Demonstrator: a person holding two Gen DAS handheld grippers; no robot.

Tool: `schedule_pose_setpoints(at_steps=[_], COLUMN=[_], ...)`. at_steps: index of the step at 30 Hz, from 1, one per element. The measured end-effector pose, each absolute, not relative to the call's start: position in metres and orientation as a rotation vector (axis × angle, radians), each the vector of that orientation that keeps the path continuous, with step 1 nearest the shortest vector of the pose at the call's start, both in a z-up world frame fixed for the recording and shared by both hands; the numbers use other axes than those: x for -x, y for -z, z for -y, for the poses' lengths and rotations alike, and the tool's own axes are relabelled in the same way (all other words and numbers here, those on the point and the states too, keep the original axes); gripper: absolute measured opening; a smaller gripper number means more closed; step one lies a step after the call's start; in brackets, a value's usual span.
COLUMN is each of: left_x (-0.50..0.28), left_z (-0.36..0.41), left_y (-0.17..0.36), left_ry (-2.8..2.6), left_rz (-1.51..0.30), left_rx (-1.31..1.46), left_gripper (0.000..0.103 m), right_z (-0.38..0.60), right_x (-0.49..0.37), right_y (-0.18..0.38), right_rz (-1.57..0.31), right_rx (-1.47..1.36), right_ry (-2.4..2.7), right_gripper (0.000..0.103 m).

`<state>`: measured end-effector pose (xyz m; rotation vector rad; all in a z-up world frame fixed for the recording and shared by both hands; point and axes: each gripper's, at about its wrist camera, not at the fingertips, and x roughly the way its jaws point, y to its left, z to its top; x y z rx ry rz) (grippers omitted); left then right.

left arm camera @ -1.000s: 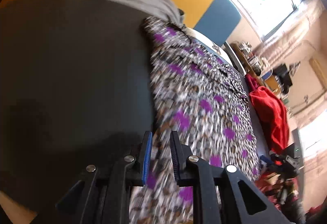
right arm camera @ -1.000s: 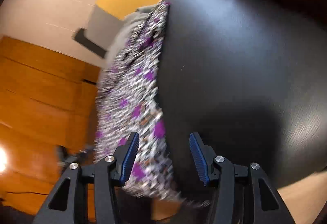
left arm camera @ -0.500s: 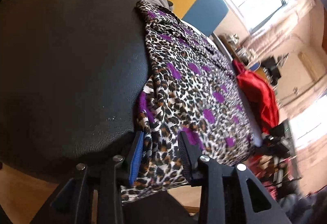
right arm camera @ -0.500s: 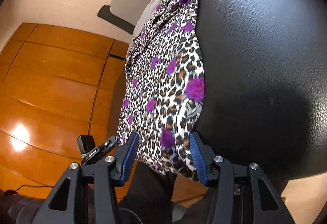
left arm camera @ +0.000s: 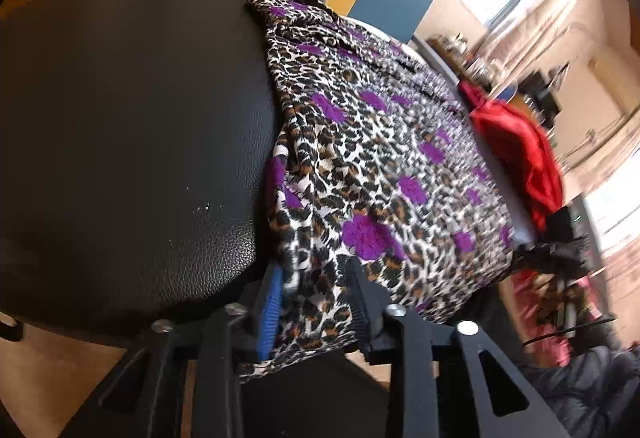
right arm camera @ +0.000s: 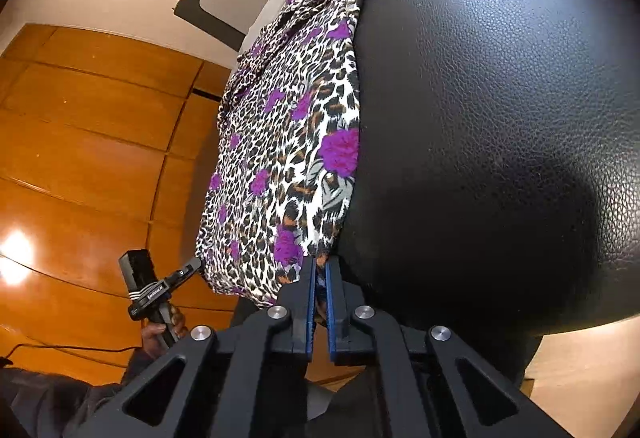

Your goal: Fold clothes

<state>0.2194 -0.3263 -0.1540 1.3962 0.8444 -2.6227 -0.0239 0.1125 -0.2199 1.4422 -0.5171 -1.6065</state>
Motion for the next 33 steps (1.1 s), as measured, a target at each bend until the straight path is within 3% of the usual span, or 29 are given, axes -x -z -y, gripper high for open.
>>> schedule_pose_setpoints(at_steps=[1,7,12,21,33], left_x=[-0.219,-0.222,-0.228,-0.175,-0.064], left_z=[0.326,0.335,0.351,0.365,0.410], left_y=[0.155,0.154,0.136,0.099,0.082], left_ry=[2.621,2.688,2.776,2.889,2.910], left_rz=[-0.868,-1.244,-1.481,-1.506,-1.525], left_rx=[-1.402,-1.327,-1.129,-1.043,-0.941], left_gripper=[0.003,0.003,0.003,0.003,0.003], right_z=[-0.111,-0.103,-0.105,-0.058,0.000], right_x=[0.024,0.023,0.030,0.064,0.151], right_y=[0.219,0.207,0.200,0.181,0.162], right_rz=[0.508,0.479,0.603,0.709,0.691], right_rx=[-1.441,-1.423,-1.362,-1.279,-1.288], right_ry=[1.613,1.635,1.586,1.552,1.609], right_gripper=[0.003,0.004,0.004,0.004,0.004])
